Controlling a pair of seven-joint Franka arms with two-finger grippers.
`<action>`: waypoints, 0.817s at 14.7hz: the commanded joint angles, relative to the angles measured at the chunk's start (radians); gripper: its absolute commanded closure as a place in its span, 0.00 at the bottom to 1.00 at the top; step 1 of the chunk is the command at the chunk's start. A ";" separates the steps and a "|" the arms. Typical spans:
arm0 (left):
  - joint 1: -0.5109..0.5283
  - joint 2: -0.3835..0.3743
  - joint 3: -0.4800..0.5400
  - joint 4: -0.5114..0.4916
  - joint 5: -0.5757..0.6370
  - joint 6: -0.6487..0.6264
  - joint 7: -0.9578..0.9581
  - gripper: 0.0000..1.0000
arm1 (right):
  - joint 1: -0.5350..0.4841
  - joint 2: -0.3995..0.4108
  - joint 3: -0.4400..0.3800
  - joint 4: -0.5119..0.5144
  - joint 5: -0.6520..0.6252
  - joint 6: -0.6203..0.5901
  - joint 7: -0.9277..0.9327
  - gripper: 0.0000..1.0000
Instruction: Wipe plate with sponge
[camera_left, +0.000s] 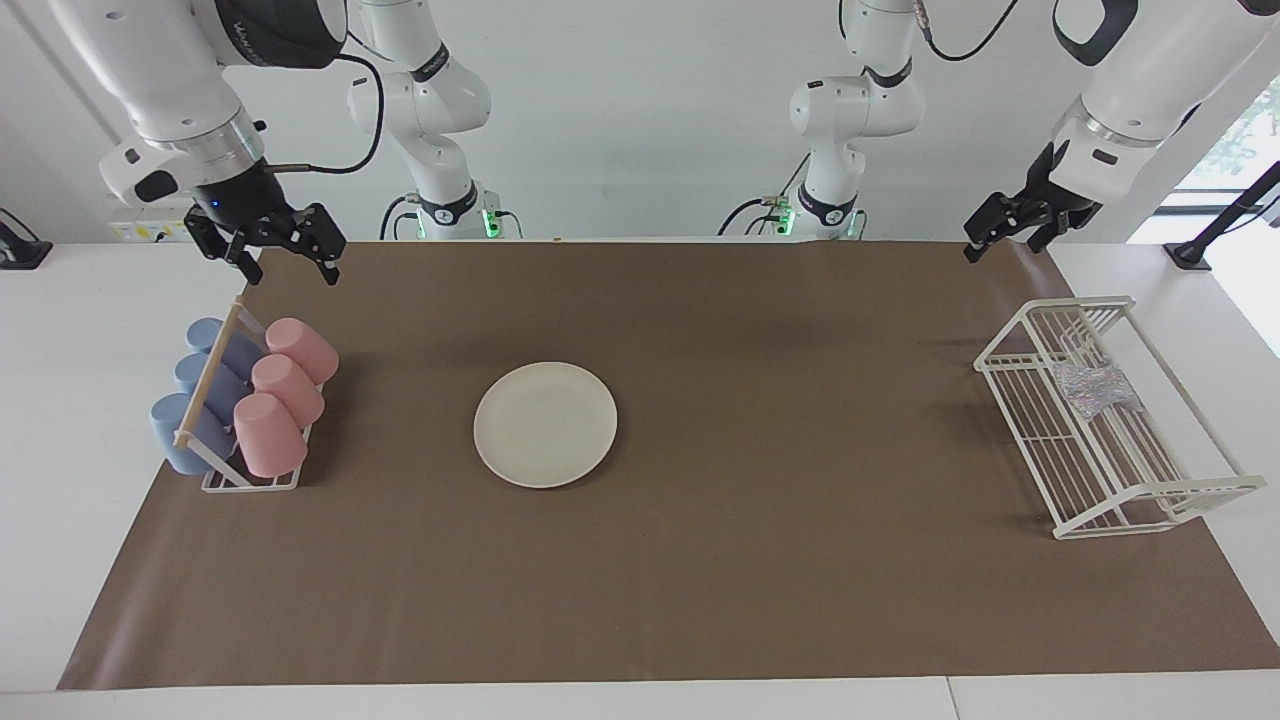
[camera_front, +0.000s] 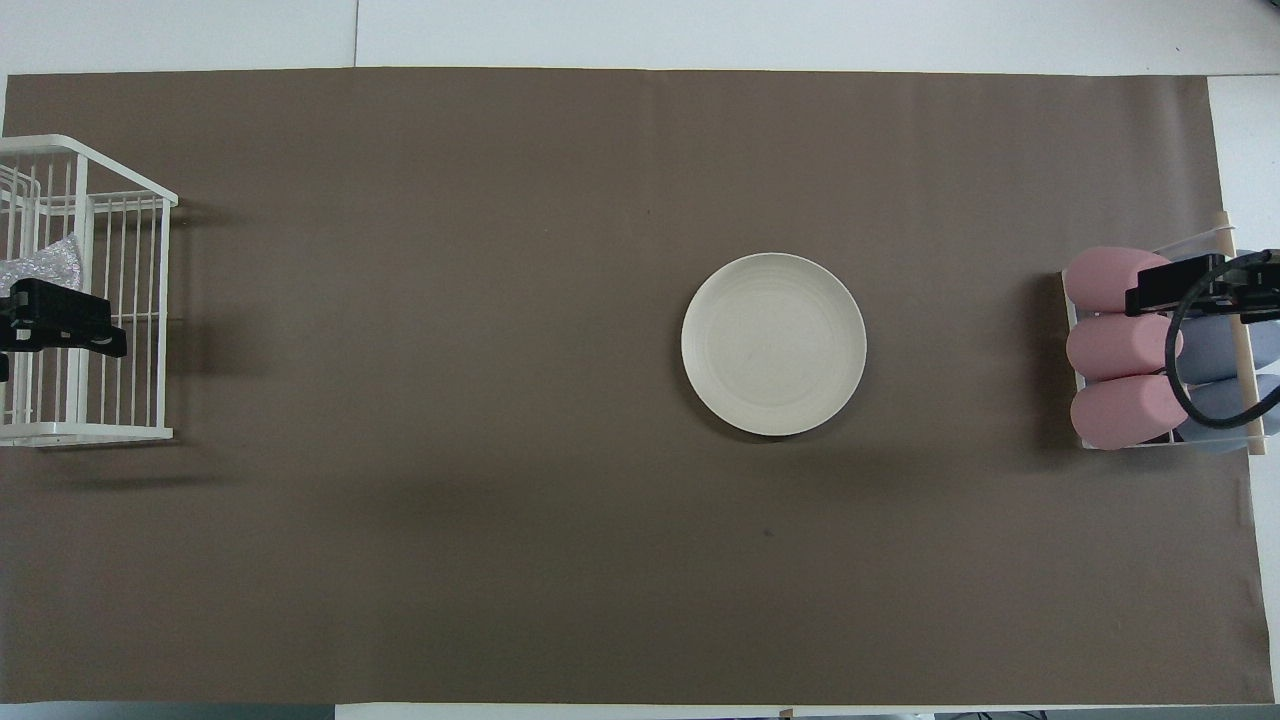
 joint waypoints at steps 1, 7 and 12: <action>-0.003 -0.007 -0.019 -0.054 0.071 0.092 -0.115 0.00 | -0.003 -0.007 0.011 -0.002 -0.011 -0.011 0.164 0.00; -0.121 0.148 -0.022 -0.118 0.540 0.171 -0.180 0.00 | 0.050 -0.015 0.011 -0.017 0.001 -0.008 0.471 0.00; -0.121 0.330 -0.022 -0.114 0.839 0.175 -0.384 0.00 | 0.121 -0.026 0.011 -0.039 0.001 -0.002 0.779 0.00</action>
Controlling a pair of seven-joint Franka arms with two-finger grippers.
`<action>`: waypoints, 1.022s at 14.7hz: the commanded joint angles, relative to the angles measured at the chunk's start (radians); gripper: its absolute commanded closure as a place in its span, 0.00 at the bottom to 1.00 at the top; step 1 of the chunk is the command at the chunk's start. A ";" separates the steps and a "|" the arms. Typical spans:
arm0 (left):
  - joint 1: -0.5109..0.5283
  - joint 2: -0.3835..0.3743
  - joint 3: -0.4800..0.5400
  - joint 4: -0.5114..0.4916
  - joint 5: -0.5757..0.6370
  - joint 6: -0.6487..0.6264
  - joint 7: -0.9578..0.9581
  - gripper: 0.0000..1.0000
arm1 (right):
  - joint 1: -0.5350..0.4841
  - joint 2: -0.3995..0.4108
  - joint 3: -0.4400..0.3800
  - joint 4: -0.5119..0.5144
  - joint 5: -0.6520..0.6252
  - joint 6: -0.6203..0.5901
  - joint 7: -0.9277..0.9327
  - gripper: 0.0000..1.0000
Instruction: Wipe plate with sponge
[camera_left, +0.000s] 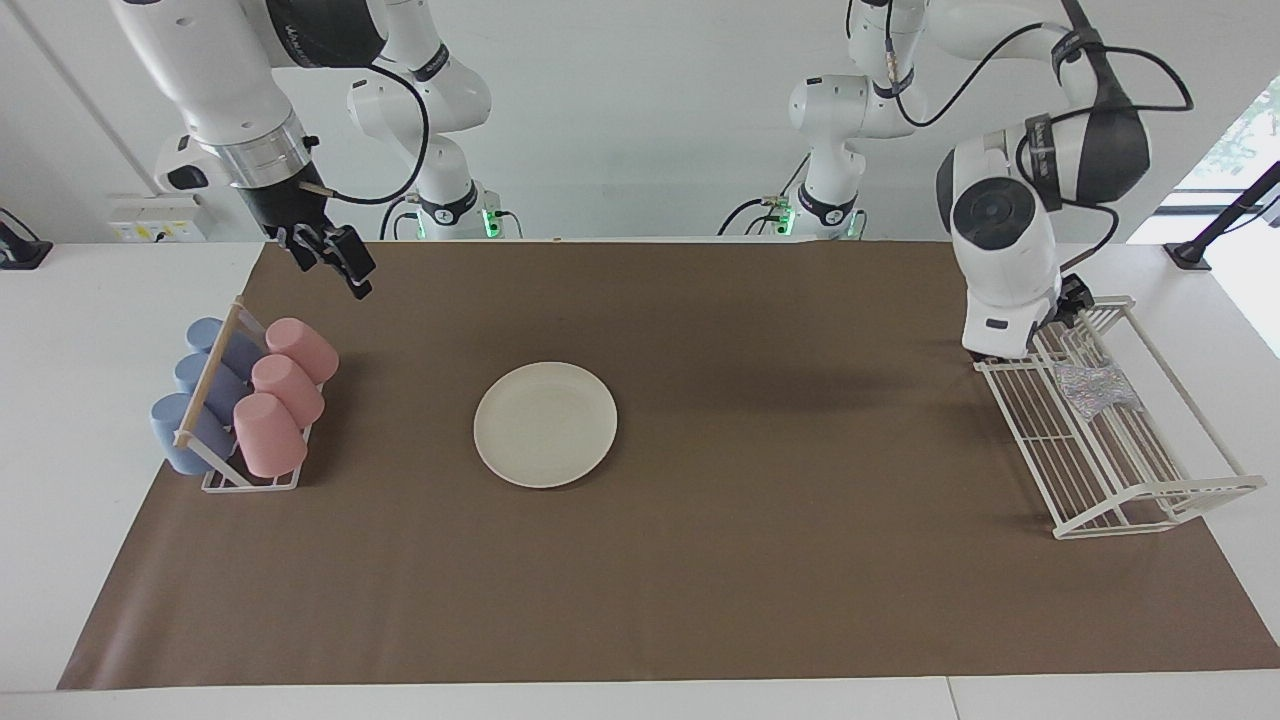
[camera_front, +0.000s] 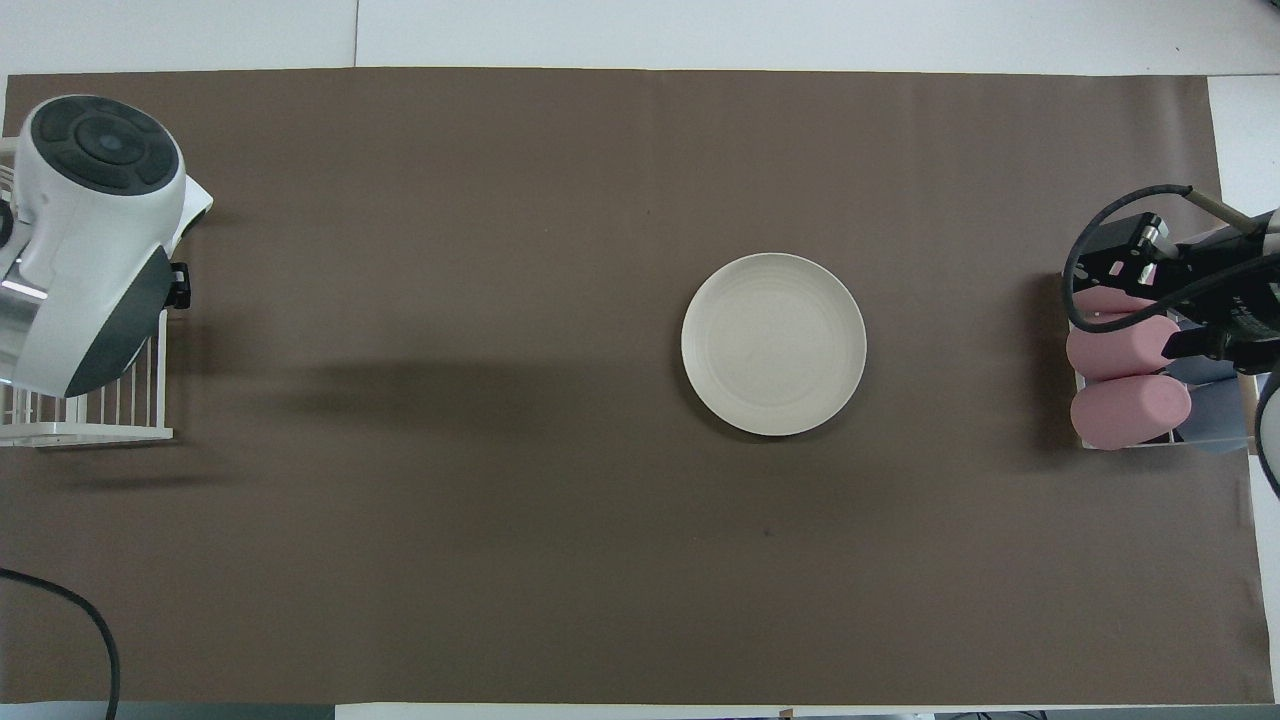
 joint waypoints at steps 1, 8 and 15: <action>-0.003 0.086 0.010 0.016 0.137 0.002 -0.089 0.00 | 0.048 -0.023 0.006 -0.018 0.001 -0.001 0.227 0.00; 0.018 0.135 0.010 0.048 0.260 0.018 -0.089 0.07 | 0.263 0.001 0.014 -0.010 0.086 0.040 0.908 0.00; 0.017 0.135 0.010 0.046 0.259 0.035 -0.098 0.76 | 0.400 0.254 0.014 0.306 0.136 0.050 1.326 0.00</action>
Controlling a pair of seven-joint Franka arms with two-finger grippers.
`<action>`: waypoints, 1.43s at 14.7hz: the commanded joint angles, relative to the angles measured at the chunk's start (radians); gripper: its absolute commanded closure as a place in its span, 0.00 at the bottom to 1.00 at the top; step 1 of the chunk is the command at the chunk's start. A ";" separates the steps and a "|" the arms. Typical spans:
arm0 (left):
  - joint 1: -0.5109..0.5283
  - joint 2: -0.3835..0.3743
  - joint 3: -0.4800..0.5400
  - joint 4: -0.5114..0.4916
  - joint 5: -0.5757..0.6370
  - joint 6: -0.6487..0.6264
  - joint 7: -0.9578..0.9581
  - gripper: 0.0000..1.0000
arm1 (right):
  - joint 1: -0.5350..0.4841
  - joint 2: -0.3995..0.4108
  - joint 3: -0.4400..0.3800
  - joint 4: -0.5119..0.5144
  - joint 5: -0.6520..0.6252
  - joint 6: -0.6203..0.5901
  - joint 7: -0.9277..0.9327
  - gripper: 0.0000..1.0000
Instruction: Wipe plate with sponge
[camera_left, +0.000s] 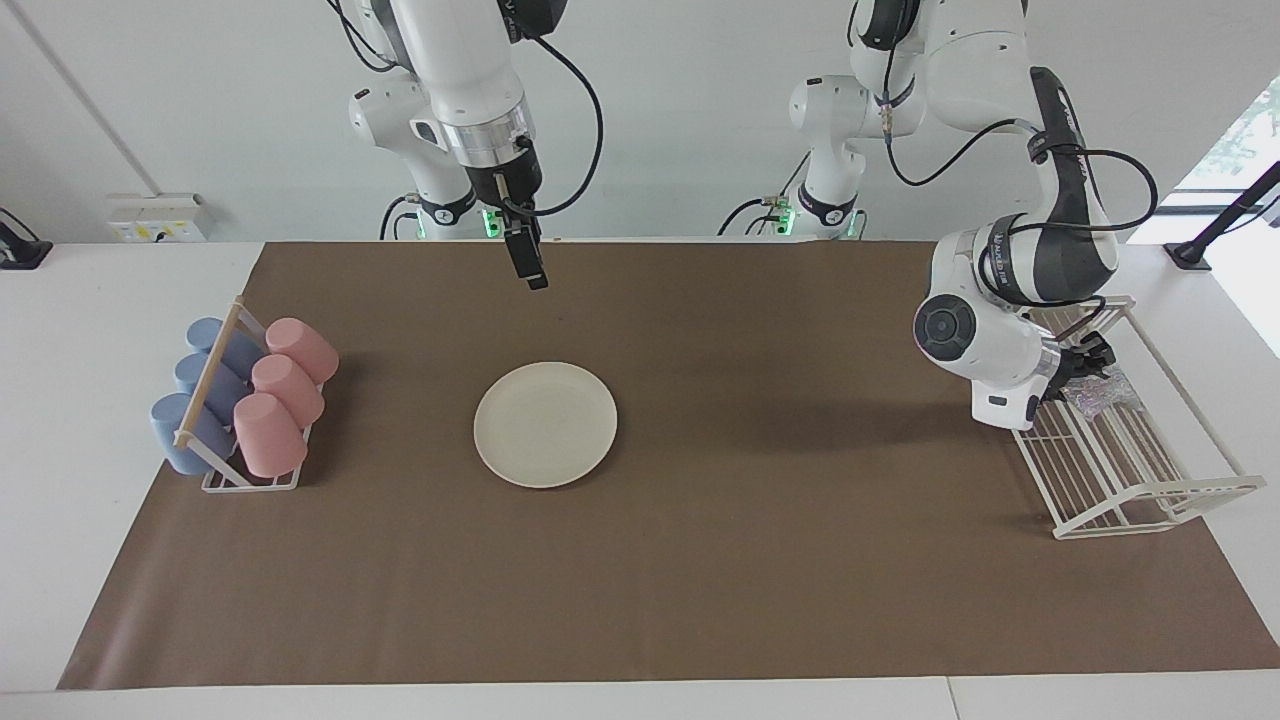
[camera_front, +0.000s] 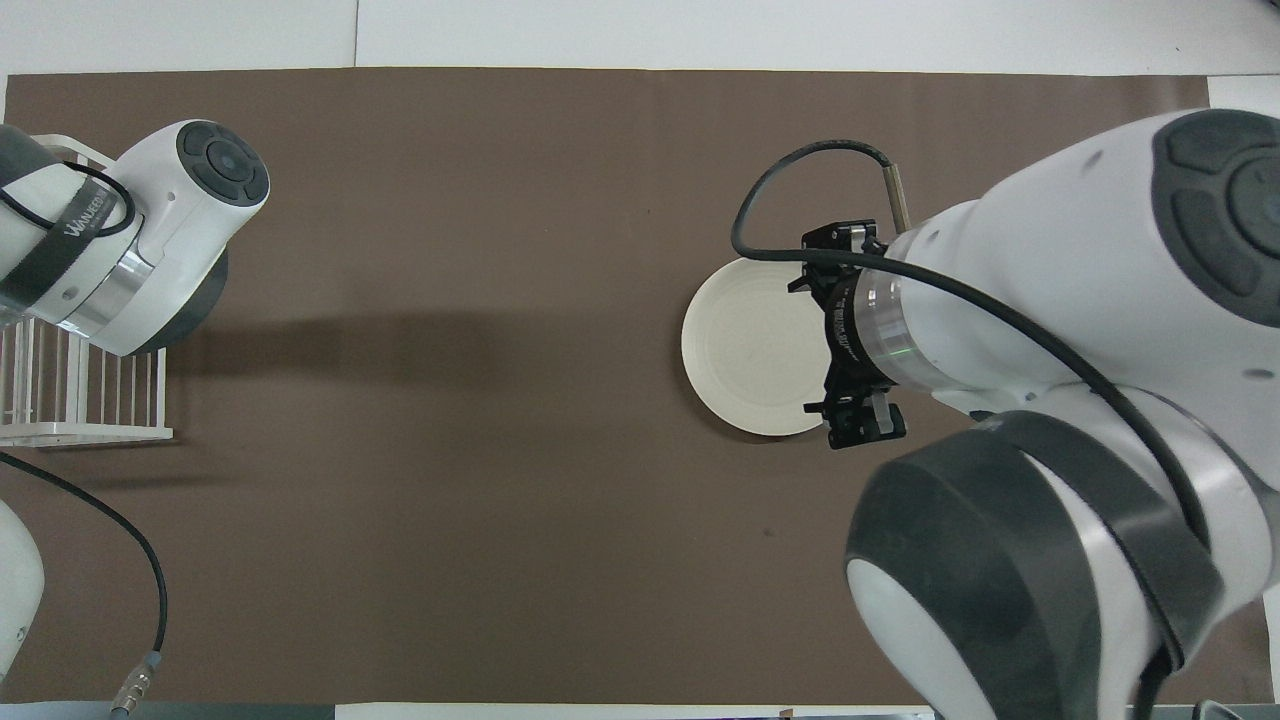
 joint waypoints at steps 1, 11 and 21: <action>0.000 0.003 0.001 0.006 0.013 0.017 -0.009 0.93 | 0.039 0.180 0.002 0.226 0.018 -0.017 0.169 0.00; 0.015 -0.011 0.001 0.174 -0.205 -0.010 0.074 1.00 | 0.145 0.262 0.002 0.311 -0.005 -0.065 0.297 0.00; 0.118 -0.122 0.015 0.406 -1.141 -0.248 0.116 1.00 | 0.188 0.259 0.002 0.297 0.012 -0.057 0.306 0.00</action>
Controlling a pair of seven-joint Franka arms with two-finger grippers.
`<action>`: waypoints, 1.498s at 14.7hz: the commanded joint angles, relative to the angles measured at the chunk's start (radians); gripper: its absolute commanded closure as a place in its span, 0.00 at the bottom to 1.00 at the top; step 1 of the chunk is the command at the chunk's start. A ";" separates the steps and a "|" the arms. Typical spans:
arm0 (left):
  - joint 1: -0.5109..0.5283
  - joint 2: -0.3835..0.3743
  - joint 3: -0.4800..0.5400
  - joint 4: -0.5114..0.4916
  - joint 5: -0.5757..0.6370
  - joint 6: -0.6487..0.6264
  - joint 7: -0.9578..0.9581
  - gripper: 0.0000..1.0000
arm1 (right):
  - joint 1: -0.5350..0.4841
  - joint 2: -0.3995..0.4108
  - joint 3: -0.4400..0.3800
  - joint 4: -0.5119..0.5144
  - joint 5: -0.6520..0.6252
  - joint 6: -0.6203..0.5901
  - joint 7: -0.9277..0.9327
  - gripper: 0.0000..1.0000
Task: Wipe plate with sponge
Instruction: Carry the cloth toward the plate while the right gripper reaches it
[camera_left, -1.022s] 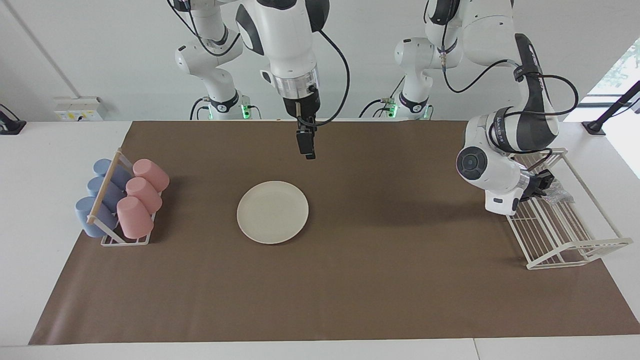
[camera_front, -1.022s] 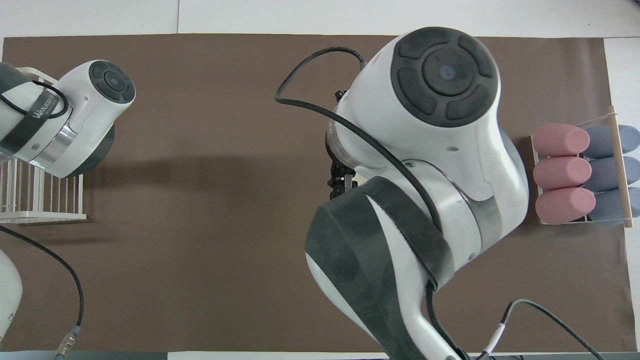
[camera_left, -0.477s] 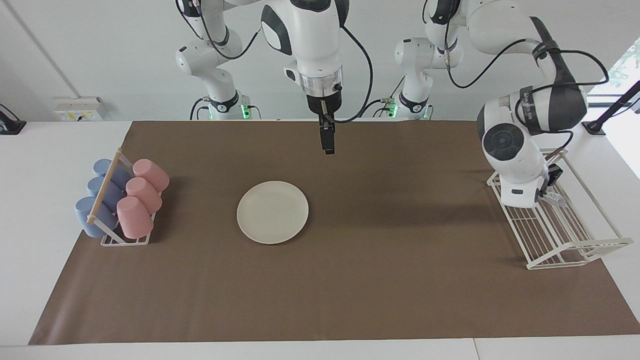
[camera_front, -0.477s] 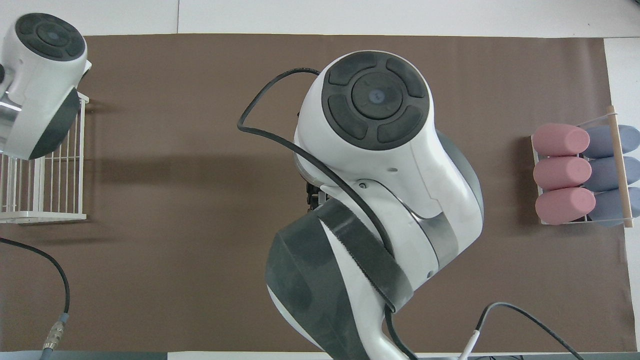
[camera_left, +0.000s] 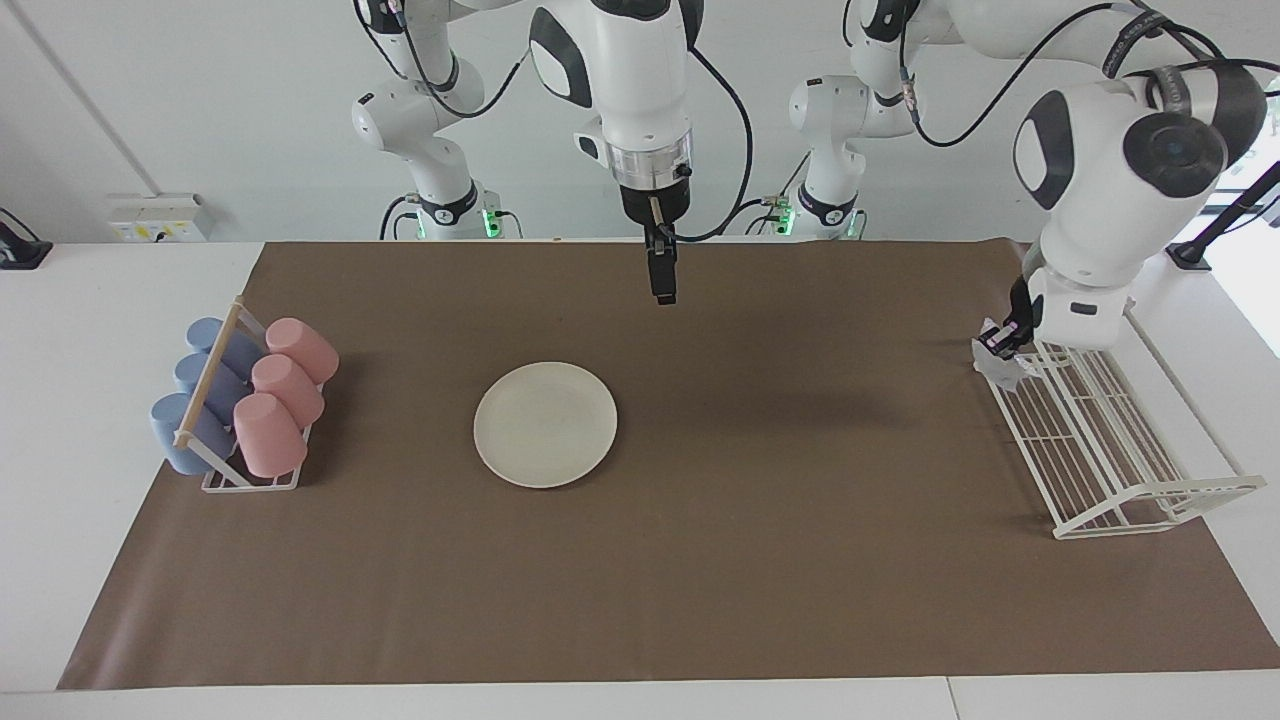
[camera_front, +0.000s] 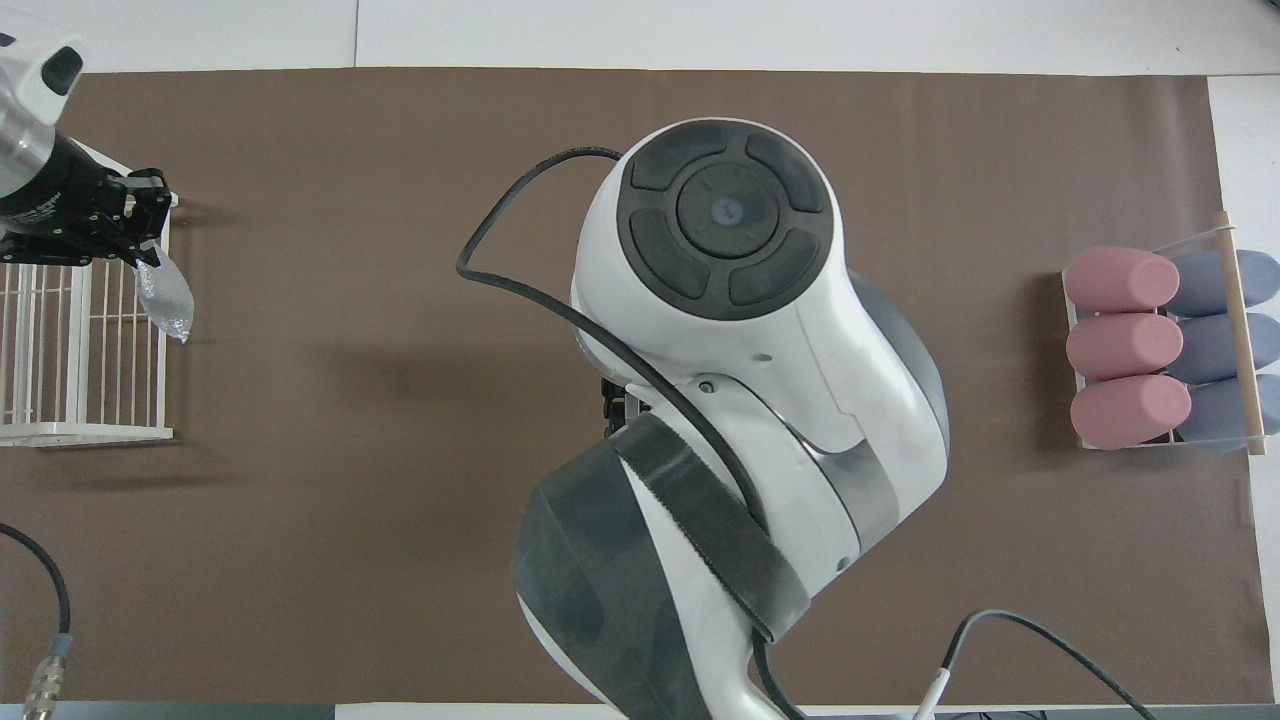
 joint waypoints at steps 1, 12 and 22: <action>0.091 -0.045 0.000 -0.002 -0.271 -0.036 0.017 1.00 | 0.017 0.003 0.000 0.006 0.009 -0.012 0.021 0.00; 0.117 -0.382 -0.010 -0.710 -1.035 0.212 0.427 1.00 | 0.057 -0.023 0.003 -0.053 0.015 0.083 0.022 0.00; 0.010 -0.346 -0.010 -0.906 -1.418 0.207 0.929 1.00 | 0.118 -0.126 0.011 -0.331 0.015 0.385 0.002 0.00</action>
